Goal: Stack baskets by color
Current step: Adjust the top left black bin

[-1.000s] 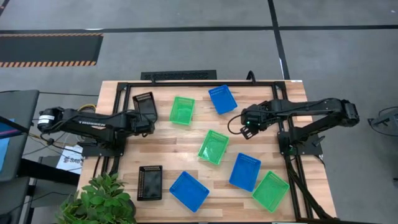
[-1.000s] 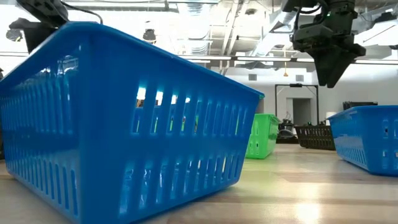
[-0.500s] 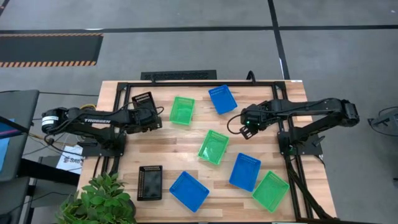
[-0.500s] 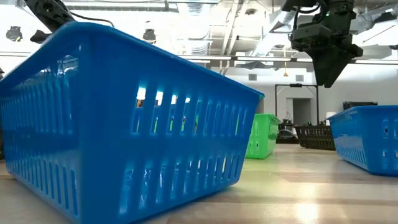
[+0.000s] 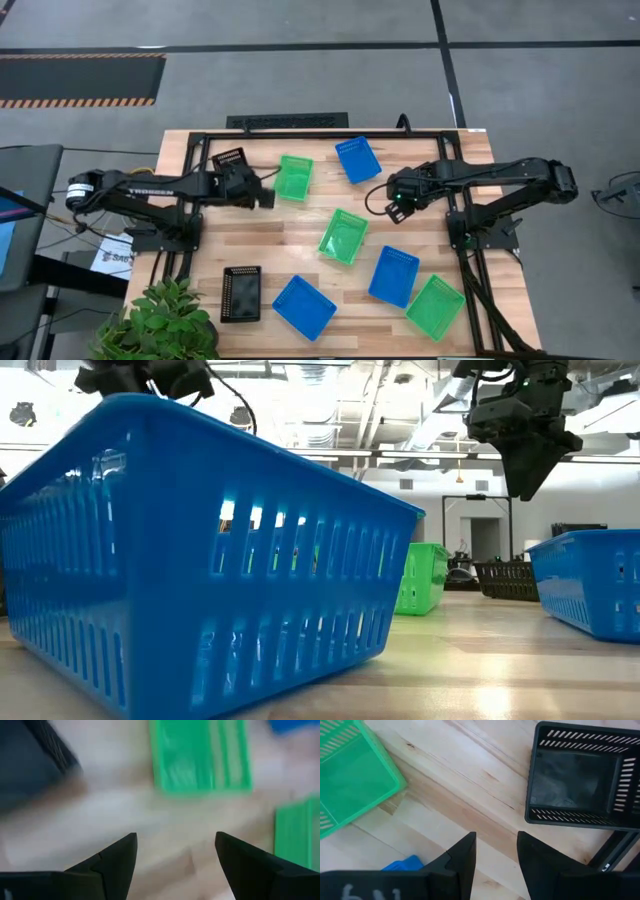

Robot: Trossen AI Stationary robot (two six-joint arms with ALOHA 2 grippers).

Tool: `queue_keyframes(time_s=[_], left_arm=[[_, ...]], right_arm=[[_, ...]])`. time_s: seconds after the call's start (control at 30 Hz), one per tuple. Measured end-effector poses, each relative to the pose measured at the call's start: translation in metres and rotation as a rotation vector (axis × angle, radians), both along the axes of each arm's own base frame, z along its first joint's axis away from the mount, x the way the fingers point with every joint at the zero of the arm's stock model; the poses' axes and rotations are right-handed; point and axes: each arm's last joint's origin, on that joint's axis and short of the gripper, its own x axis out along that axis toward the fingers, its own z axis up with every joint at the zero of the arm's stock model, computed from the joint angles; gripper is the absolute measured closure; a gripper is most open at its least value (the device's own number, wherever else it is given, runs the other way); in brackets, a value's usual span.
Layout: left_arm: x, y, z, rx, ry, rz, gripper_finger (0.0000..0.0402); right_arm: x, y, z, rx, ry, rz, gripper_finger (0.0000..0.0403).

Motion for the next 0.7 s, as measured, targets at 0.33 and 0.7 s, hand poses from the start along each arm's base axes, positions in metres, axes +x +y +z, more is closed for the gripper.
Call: queue_keyframes(time_s=[0.33,0.7], left_arm=[[-0.011,0.046,-0.017,0.017,0.174,0.286,0.0145],[-0.001,0.069,-0.041,0.018,0.253,0.277,0.0145]], right_arm=[[0.003,-0.001,0.001,-0.019,-0.028,-0.001,0.0239],[0.002,-0.01,0.001,-0.053,-0.037,-0.08,0.0242]])
